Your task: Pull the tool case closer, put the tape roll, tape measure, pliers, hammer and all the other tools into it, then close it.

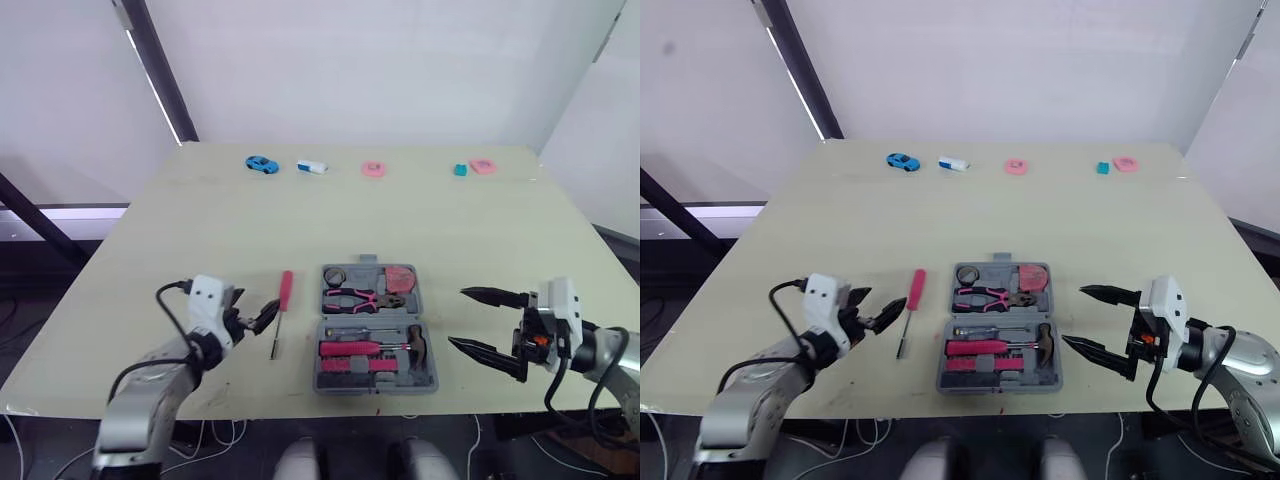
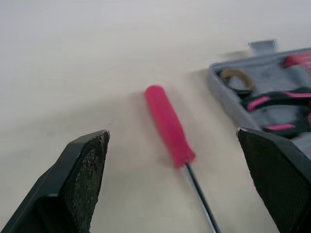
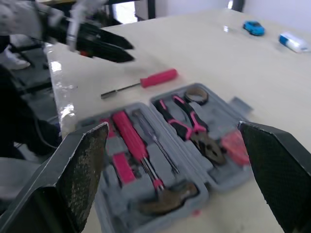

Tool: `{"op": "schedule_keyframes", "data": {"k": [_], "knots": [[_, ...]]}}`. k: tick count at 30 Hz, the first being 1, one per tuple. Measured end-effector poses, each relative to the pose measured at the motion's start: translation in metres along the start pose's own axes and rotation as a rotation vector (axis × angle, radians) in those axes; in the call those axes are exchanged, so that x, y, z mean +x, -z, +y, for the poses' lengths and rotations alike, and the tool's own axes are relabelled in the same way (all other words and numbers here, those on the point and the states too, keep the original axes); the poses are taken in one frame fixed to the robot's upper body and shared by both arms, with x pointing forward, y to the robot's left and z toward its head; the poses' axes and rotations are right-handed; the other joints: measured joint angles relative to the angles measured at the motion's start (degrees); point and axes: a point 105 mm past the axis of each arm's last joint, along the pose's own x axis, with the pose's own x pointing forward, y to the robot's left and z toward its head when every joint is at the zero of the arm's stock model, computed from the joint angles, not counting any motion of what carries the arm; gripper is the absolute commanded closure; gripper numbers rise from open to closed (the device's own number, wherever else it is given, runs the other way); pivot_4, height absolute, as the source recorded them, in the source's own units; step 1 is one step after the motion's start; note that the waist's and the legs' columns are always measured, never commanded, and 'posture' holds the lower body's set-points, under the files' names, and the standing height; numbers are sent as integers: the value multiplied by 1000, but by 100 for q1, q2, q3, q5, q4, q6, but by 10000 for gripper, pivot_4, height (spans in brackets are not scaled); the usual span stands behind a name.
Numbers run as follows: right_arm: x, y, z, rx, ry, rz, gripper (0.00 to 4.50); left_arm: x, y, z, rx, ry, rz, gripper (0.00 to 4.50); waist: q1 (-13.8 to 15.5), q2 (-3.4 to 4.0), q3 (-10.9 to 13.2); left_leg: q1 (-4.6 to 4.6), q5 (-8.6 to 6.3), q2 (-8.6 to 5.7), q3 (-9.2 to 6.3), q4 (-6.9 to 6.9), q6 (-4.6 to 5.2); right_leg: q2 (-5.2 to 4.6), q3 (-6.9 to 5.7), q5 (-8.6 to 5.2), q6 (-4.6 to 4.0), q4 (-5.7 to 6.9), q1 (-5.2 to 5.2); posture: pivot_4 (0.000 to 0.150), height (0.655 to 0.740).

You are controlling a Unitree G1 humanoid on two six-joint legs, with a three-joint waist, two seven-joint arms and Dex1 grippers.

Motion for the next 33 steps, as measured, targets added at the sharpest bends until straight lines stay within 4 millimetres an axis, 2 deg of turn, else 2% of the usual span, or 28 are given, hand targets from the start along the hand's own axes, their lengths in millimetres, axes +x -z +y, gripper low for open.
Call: {"op": "schedule_keyframes", "data": {"k": [1, 5, 8, 11, 17, 19, 23, 25, 27, 29, 33], "knots": [[5, -5, 5, -7, -32, -7, 0, 10, -2, -1, 0, -38, 27, 414, 9, -10, 6, -2, 0, -4, -5, 0, 0, 2, -6, 1, 1, 1, 0, 1500, 7400], [10, -14, 8, -21, -66, -20, 0, 25, -1, -7, 2, -58, 71, 414, 0, -17, 10, -1, 1, -4, -5, 2, 0, 2, -6, 0, -2, 3, 1, 1500, 7400], [14, -20, 9, -39, -85, -36, 0, 38, 6, -20, 10, -46, 113, 414, -3, -21, 12, 1, 1, -9, -7, 4, 0, 0, -5, 0, -2, 3, 5, 1500, 7400], [15, -20, 9, -35, -92, -34, 0, 45, 21, -26, 11, -66, 165, 7096, -5, -25, 15, 0, 1, -10, -10, 2, 0, 0, -7, 2, 3, 2, 5, 1500, 7400], [15, -20, 9, -37, -90, -33, 0, 45, 26, -25, 18, -113, 163, 34665, 3, -27, 16, 2, 1, -13, -16, 4, 0, -5, -12, -1, -2, 3, 12, 1500, 7400], [16, -20, 9, -36, -92, -32, 0, 42, 27, -23, 17, -120, 157, 40446, 1, -27, 16, 2, 1, -14, -16, 4, 0, -6, -13, -1, -3, 2, 13, 1500, 7400], [17, -17, 9, -32, -97, -22, 0, 27, 33, -19, -4, -139, 150, 40585, -53, -26, 16, 4, 0, -13, -24, 0, 0, -7, -8, -1, -2, 1, 12, 1500, 7400], [18, -16, 10, -32, -104, -20, 0, 11, 39, -15, -12, -150, 162, 40585, -73, -29, 17, 5, 0, -11, -37, -1, 0, -5, -7, -1, -2, 1, 11, 1500, 7400], [19, -16, 11, -31, -119, -17, 0, -13, 49, -11, -26, -163, 201, 40585, -55, -26, 21, 6, 1, -8, -43, -2, 0, -7, -13, -5, -10, 2, 12, 1500, 7400], [20, -16, 12, -32, -131, -17, 0, -21, 52, -11, -44, -168, 213, 40585, -14, -24, 24, 3, 1, -11, -50, 6, 0, -10, -21, -7, -13, 3, 13, 1500, 7400], [21, -14, 17, -22, -166, -6, 0, -35, 50, -25, -87, -139, 205, 40585, 38, -26, 26, 1, 1, -19, -50, 9, 0, -19, -20, -7, -12, -1, 15, 1500, 7400]]}}
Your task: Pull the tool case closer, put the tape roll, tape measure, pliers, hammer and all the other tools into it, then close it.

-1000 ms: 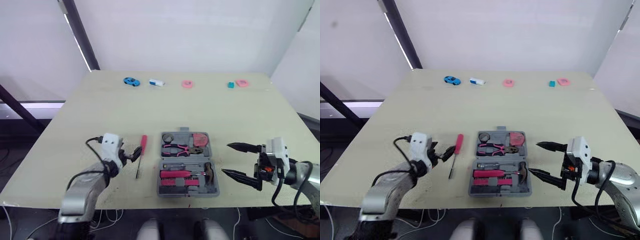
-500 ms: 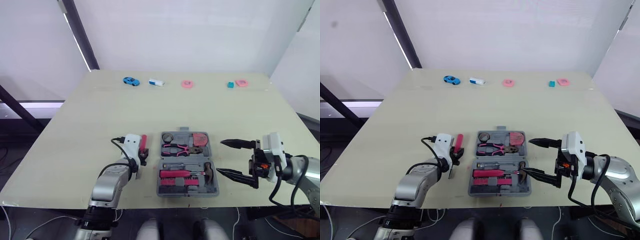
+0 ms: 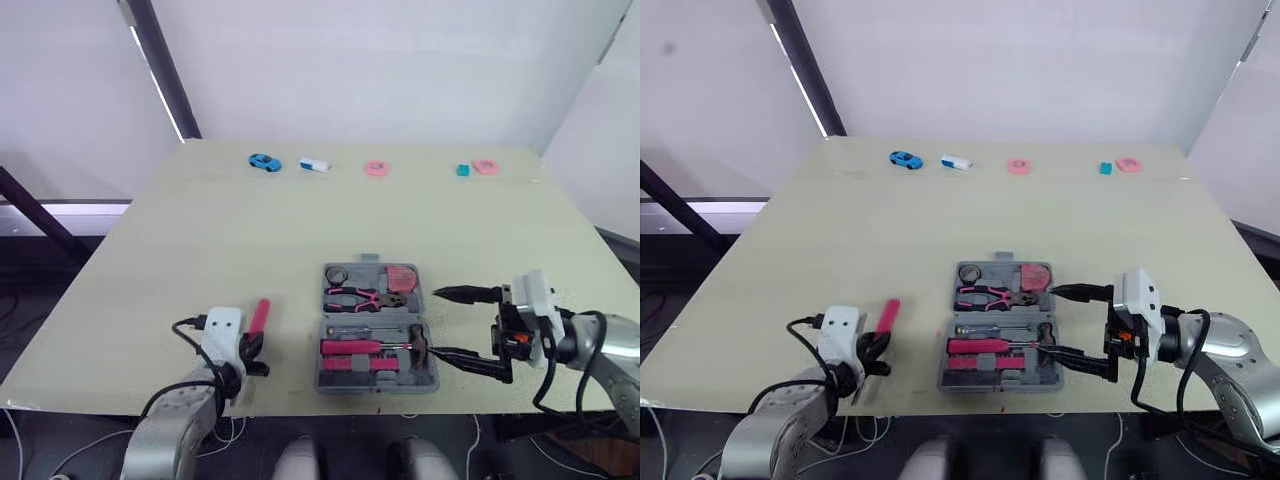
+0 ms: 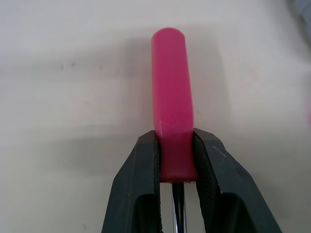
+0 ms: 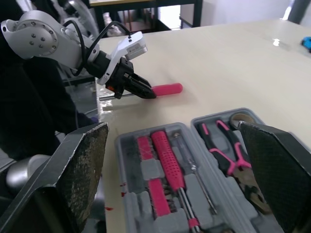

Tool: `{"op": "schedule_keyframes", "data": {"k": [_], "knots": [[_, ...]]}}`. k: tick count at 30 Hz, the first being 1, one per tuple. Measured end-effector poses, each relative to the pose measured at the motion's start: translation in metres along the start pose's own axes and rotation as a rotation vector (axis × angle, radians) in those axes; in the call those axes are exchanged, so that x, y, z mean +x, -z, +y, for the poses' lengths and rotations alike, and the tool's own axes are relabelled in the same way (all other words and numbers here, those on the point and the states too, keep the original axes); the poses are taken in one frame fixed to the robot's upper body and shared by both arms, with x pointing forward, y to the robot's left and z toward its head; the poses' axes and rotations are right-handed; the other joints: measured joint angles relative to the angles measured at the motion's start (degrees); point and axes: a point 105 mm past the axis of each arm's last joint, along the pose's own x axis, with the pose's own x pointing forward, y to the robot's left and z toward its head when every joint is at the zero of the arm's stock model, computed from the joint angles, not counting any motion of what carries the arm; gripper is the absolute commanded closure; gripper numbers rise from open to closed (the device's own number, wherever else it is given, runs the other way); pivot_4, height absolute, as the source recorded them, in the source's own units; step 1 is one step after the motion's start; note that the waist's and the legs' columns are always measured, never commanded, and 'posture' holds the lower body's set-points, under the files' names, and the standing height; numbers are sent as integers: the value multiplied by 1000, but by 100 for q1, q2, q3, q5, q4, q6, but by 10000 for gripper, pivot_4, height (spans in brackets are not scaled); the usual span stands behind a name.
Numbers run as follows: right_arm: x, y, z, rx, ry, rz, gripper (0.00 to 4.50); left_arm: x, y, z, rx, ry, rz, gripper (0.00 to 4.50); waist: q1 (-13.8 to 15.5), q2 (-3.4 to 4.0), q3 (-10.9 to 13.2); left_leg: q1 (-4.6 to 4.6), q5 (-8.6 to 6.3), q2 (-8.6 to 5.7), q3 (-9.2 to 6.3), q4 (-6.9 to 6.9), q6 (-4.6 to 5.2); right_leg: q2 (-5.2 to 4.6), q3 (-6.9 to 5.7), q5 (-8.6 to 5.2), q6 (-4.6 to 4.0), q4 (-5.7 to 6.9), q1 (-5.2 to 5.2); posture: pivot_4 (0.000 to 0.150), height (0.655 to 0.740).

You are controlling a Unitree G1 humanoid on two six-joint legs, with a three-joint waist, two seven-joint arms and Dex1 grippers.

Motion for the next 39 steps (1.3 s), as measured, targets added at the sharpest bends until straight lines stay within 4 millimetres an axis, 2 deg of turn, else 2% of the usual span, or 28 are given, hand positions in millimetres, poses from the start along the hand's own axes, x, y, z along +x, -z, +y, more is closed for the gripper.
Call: {"op": "schedule_keyframes", "data": {"k": [5, 7, 10, 13, 14, 20, 25, 28, 31, 32, 33, 36, 38, 39], "knots": [[-1, 0, 2, 0, -25, 8, 0, -3, 6, -2, -18, 4, 4, 40585, 13, 1, 1, -1, 0, -1, -7, -3, 0, 4, -3, -1, -1, 0, -1, 1500, 7400], [0, 0, 5, 0, -46, 8, 0, -1, 11, 1, -25, -3, 13, 30323, 17, 0, 2, -1, 0, -1, -9, -2, 0, 5, -6, -1, -1, 0, -1, 1500, 7400], [1, 1, 7, -8, -73, 13, 0, 1, 12, -1, -36, 12, -8, 18479, 32, 0, 1, -1, 0, -2, -7, -2, 0, 3, -4, -1, -1, -1, 0, 1500, 7400], [3, -5, 6, -44, -90, 8, 0, 2, 13, -5, -39, 40, -24, 3897, 28, 2, 1, 2, 0, -1, -10, -2, 0, 5, -5, -1, -2, 1, 0, 1500, 7400], [3, -6, 6, -50, -95, 7, 0, 1, 13, -5, -38, 47, -26, 1470, 28, 2, 1, 2, 0, -1, -12, -3, 0, 6, -6, -1, -2, 1, -1, 1500, 7400], [5, -4, 5, -43, -110, 11, 0, -16, 15, 5, 13, 130, 2, 1470, -17, -1, 8, -2, 0, 1, -15, -7, 0, 5, -10, -2, -4, -2, -3, 1500, 7400], [7, -5, 0, -58, -102, -2, 0, -47, -31, 23, 166, 361, -37, 1470, 16, 8, 20, -3, 0, 4, -18, -3, -1, -8, -24, -5, -7, -3, -9, 1500, 7400], [10, -6, 0, -62, -101, -14, 0, -63, -50, 30, 314, 586, 55, 1470, 47, 28, 35, -5, 0, -2, -9, -8, -1, -14, -23, -6, -8, -6, -16, 1500, 7400], [11, -8, -1, -70, -89, -21, 0, -65, -67, 39, 396, 701, 83, 1470, 65, 35, 45, -15, 0, -4, -11, -10, -1, -13, -30, -5, -8, -10, -22, 1500, 7400], [12, -10, 0, -81, -85, -25, 0, -65, -82, 42, 496, 802, 100, 1470, 69, 40, 53, -22, 0, -6, -3, -10, -1, -13, -34, -5, -8, -12, -24, 1500, 7400], [13, -12, 1, -88, -85, -27, 0, -66, -86, 43, 528, 825, 95, 1470, 63, 41, 53, -26, 0, -4, -2, -12, -1, -13, -31, -5, -9, -13, -26, 1500, 7400], [13, -12, 4, -88, -74, -30, 0, -57, -108, 44, 785, 977, 138, 1470, 81, 37, 58, -62, 1, -5, 10, -3, -1, -5, -38, -6, -6, -2, -51, 1500, 7400], [15, -14, 6, -93, -73, -36, 0, -49, -116, 48, 931, 970, 156, 1470, 78, 37, 58, -92, 2, -6, 5, 6, -1, 1, -36, -4, -5, 1, -77, 1500, 7400], [14, -12, 6, -87, -65, -34, 0, -39, -119, 46, 1075, 991, 173, 1470, 73, 38, 59, -97, 2, -8, 12, 6, 0, 0, -27, -3, -1, 3, -82, 1500, 7400]]}}
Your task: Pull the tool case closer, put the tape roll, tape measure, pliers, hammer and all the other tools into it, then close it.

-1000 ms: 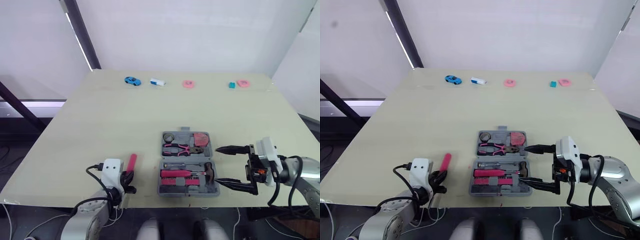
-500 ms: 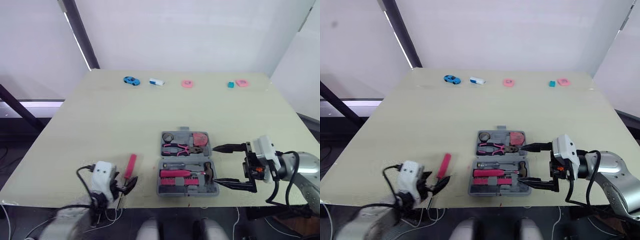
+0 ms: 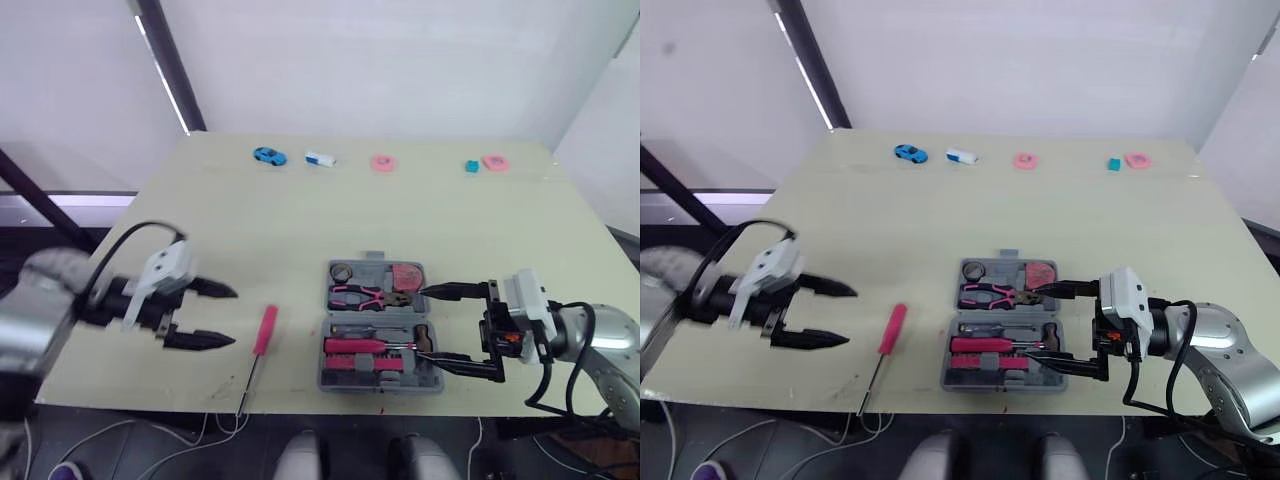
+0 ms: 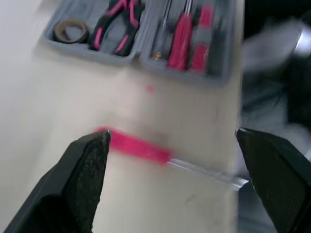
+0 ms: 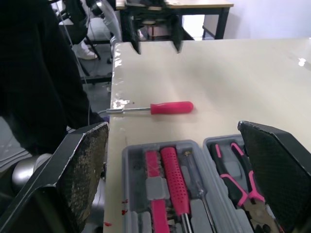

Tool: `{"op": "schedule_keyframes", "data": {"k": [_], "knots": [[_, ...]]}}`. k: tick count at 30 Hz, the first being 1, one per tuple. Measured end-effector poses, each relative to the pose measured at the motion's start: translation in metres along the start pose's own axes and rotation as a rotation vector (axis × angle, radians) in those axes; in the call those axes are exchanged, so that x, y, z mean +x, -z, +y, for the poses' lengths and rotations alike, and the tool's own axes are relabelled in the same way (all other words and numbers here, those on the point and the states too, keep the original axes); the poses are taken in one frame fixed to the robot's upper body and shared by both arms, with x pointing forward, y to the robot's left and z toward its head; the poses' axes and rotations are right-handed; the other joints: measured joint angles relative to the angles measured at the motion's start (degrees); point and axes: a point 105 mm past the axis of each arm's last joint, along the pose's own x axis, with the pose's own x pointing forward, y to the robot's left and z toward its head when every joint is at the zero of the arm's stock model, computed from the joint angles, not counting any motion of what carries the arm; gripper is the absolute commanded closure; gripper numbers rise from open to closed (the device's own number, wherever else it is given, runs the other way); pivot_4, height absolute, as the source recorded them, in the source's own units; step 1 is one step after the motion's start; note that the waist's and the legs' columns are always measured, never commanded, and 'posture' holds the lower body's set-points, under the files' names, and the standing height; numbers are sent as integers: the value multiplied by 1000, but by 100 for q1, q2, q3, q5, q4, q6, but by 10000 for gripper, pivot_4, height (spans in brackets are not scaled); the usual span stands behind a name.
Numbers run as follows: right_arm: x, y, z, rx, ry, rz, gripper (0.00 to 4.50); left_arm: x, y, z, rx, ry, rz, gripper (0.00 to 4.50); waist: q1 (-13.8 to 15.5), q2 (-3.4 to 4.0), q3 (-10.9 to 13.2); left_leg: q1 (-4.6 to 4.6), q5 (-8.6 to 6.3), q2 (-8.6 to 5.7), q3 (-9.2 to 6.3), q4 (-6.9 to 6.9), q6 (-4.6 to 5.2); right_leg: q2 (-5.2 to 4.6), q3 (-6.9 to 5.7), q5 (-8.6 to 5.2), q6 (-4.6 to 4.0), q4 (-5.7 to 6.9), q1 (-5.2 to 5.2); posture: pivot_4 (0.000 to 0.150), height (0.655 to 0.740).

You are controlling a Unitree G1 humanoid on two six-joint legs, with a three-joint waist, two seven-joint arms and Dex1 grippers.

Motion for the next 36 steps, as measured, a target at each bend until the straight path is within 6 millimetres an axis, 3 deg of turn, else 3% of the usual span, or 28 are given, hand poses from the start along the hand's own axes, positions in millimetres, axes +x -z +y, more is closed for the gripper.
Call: {"op": "schedule_keyframes", "data": {"k": [1, 6, 13, 19, 22, 25, 27, 31, 36], "knots": [[0, 0, 0, 0, 0, 0, 0, 1, 0, 0, 7, 4, 5, 1470, 0, 0, 0, -2, 0, -1, 1, 0, 0, 1, 0, 3, 7, -2, 0, 1500, 7400], [1, 0, 2, 8, 22, 1, 0, 30, 0, 18, 385, 179, 137, 1470, -10, -10, 5, -6, 0, -1, 3, 3, 1, 7, 7, 8, 24, -4, -1, 1500, 7400], [-1, 0, 3, 18, 36, 4, 0, 61, 1, 14, 721, 409, 199, 1470, 4, -20, 11, -7, 0, 0, 1, 10, 2, 10, 9, 7, 29, 4, -2, 1500, 7400], [-4, 1, 4, 28, 32, 13, 0, 91, 3, 7, 897, 539, 184, 1470, -6, -30, 16, -7, 0, -1, 0, 28, 2, 9, 10, 8, 31, 14, 1, 1500, 7400], [-5, 2, 5, 32, 31, 18, 0, 96, 5, 5, 939, 571, 192, 1470, -19, -40, 21, -5, 0, 0, -1, 29, 2, 10, 11, 8, 31, 17, 2, 1500, 7400], [-6, 2, 5, 33, 28, 22, 0, 101, 16, 2, 973, 633, 236, 13345, -21, -40, 21, -5, 0, 0, -2, 30, 3, 11, 11, 9, 31, 18, 2, 1500, 7400], [-6, 1, 5, 33, 28, 23, 0, 101, 24, 1, 973, 654, 274, 24718, -12, -41, 21, -7, 0, 0, -4, 30, 3, 11, 9, 9, 31, 18, 2, 1500, 7400], [-9, 2, 5, 36, 36, 30, 0, 100, 21, 9, 966, 587, 276, 40032, -7, -42, 21, -10, 0, 0, -7, 33, 3, 10, 6, 10, 33, 18, 2, 1500, 7400], [-10, 4, 6, 46, 41, 34, 0, 81, 21, 14, 915, 514, 287, 41105, -48, -42, 21, -9, 0, 1, -9, 35, 2, 11, 6, 10, 32, 24, 2, 1500, 7400]]}}
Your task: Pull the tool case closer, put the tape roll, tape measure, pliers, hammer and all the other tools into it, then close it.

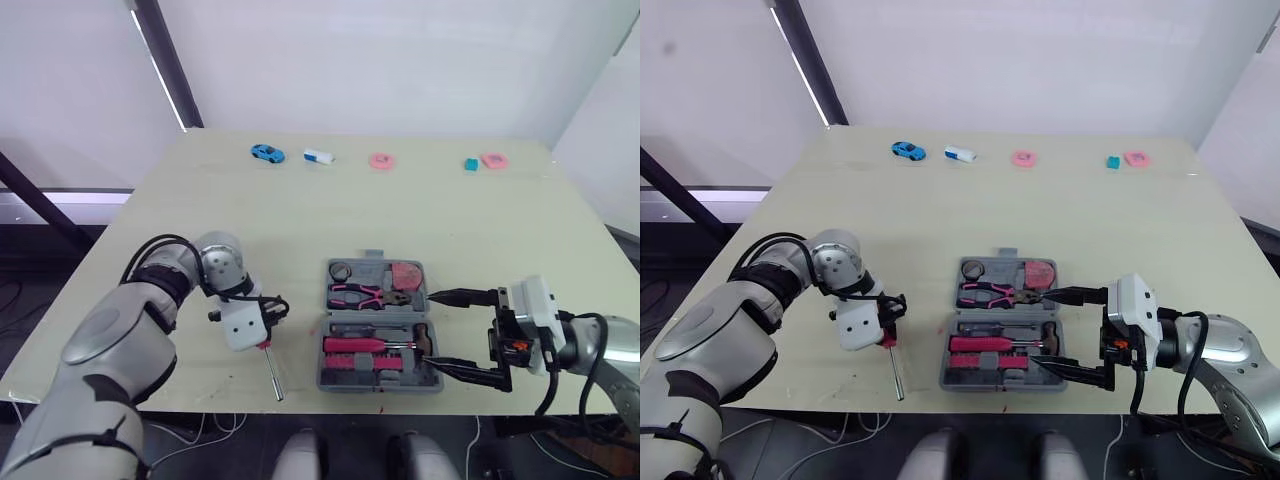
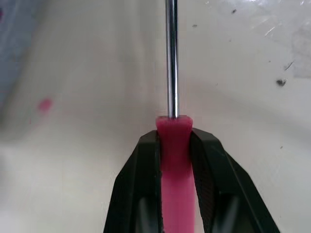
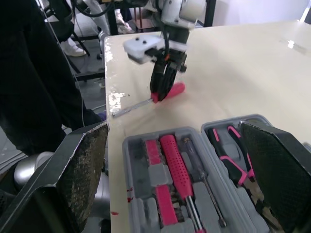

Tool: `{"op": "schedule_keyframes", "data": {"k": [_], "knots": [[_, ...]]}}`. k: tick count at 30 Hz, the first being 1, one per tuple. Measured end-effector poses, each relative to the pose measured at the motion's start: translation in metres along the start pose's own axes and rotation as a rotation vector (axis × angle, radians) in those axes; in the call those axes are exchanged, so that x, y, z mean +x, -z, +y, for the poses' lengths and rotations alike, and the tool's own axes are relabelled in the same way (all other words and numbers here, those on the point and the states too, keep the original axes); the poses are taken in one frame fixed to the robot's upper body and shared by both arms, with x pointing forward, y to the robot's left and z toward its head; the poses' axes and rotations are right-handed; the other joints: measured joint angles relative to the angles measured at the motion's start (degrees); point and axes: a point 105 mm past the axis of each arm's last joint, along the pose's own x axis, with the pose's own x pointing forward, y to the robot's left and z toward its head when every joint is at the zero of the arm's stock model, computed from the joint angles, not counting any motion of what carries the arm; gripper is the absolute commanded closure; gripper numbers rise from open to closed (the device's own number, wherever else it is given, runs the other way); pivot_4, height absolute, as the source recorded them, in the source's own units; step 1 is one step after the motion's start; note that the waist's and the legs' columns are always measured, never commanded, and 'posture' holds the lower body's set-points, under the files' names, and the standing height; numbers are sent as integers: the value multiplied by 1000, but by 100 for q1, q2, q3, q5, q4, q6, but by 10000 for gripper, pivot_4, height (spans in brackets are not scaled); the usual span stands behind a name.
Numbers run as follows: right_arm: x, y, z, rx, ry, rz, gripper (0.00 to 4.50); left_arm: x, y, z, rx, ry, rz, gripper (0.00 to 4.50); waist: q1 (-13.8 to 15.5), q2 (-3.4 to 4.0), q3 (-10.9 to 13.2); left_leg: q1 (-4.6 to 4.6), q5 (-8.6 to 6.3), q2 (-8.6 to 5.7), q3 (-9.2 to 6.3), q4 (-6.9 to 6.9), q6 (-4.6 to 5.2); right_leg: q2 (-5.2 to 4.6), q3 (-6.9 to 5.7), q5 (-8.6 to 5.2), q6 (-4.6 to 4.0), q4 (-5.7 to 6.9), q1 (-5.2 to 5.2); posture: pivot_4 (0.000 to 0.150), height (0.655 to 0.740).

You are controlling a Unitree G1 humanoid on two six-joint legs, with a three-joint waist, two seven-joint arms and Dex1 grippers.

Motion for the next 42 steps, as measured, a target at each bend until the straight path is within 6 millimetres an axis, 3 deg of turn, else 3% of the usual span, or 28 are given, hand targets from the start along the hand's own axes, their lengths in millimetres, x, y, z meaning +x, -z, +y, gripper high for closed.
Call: {"op": "schedule_keyframes", "data": {"k": [6, 9, 17, 21, 22, 27, 32, 34, 36, 42], "knots": [[1, 0, 0, -1, -5, -2, 0, -8, -9, -9, -137, -110, -53, 41110, -21, 1, 0, 1, 0, 2, -6, 3, 0, -1, -6, 0, 0, 5, 2, 1500, 7400], [2, 2, 0, 5, -13, -1, 0, -7, -19, -35, -339, -129, -86, 41122, -112, 1, 1, 3, 0, 7, -17, 2, -1, 0, -7, 0, 0, 6, 4, 1500, 7400], [2, 6, 2, 16, -20, -2, 0, -5, -38, -32, -859, -383, -152, 41132, -64, 3, 1, 19, 0, 9, -28, 15, -1, -3, -27, -2, 1, 8, 35, 1500, 7400], [1, 8, 3, 19, -15, 3, 0, -5, -57, -38, -1313, -533, -284, 41136, -85, 4, 2, 25, 1, 19, -40, 15, -2, 0, -33, -9, 11, 9, 40, 1500, 7400], [1, 8, 3, 19, -15, 3, 0, -5, -57, -38, -1320, -533, -284, 41136, -85, 4, 2, 25, 1, 19, -40, 15, -2, 0, -34, -10, 12, 9, 40, 1500, 7400], [0, 9, 3, 20, -22, 7, 0, -6, -50, -32, -1883, -807, -485, 41138, -62, 14, 1, 29, 1, 13, -46, 23, -2, 0, -37, -11, 16, 11, 50, 1500, 7400], [-1, 11, 4, 26, -22, 16, 0, 4, -49, -6, -2128, -967, -663, 41138, 9, 8, -1, 24, 1, -5, -61, 51, -2, -1, -40, 0, 2, 15, 69, 1500, 7400], [-2, 10, 3, 25, -21, 20, 0, 20, -51, 5, -2259, -1014, -672, 41138, 28, -6, -10, 28, 1, -7, -70, 54, -2, 0, -40, 5, 10, 11, 81, 1500, 7400], [-4, 10, 2, 20, -17, 29, 0, 29, -50, 5, -2330, -1031, -613, 41138, 20, -10, -11, 32, 1, -8, -80, 52, -2, 1, -36, 6, 8, 12, 80, 1500, 7400], [-9, 9, -1, 8, -4, 45, 0, 28, -42, 6, -2392, -1112, -492, 41138, 21, -8, -13, 43, 1, -11, -97, 49, -2, 2, -30, 6, 6, 15, 85, 1500, 7400]]}}
